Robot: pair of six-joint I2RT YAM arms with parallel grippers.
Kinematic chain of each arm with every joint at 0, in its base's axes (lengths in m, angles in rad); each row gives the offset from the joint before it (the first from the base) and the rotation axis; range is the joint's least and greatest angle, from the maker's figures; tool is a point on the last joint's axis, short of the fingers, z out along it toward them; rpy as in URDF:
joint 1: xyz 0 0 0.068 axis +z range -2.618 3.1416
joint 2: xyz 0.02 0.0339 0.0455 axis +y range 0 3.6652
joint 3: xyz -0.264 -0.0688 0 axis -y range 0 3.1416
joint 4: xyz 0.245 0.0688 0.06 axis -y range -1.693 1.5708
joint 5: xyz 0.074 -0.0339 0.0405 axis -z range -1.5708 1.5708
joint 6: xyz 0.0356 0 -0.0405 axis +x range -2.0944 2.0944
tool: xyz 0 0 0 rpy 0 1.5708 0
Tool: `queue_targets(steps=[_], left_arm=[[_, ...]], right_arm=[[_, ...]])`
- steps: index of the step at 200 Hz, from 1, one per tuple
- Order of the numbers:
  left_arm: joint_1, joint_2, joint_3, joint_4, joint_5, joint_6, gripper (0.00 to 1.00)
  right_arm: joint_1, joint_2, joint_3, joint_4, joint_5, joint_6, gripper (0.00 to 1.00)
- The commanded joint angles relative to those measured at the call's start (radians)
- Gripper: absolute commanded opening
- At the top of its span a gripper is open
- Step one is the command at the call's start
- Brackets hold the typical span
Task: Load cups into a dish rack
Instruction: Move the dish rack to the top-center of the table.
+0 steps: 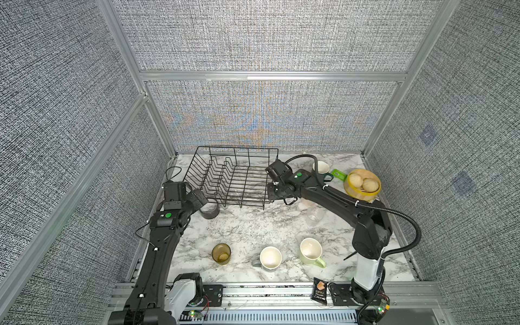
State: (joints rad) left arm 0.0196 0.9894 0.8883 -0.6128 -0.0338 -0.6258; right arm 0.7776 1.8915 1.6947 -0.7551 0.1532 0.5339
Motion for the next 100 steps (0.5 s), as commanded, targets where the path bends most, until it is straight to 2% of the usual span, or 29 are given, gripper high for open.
queue_targets(steps=[1, 50, 84, 100], left_arm=[[0.000, -0.017, 0.018, -0.020, -0.056, 0.021, 0.99], [0.000, -0.038, 0.033, -0.025, -0.050, 0.029, 0.99], [0.000, -0.010, 0.043, -0.024, -0.046, 0.031, 0.99], [0.000, 0.011, 0.044, -0.013, -0.032, 0.028, 0.99]], right_arm=[[0.030, 0.007, 0.017, 0.024, -0.052, -0.071, 0.00], [0.040, 0.011, 0.019, 0.005, -0.084, -0.077, 0.00], [0.026, 0.014, 0.037, -0.021, -0.051, -0.074, 0.00], [0.017, 0.026, 0.058, -0.039, -0.067, -0.049, 0.31]])
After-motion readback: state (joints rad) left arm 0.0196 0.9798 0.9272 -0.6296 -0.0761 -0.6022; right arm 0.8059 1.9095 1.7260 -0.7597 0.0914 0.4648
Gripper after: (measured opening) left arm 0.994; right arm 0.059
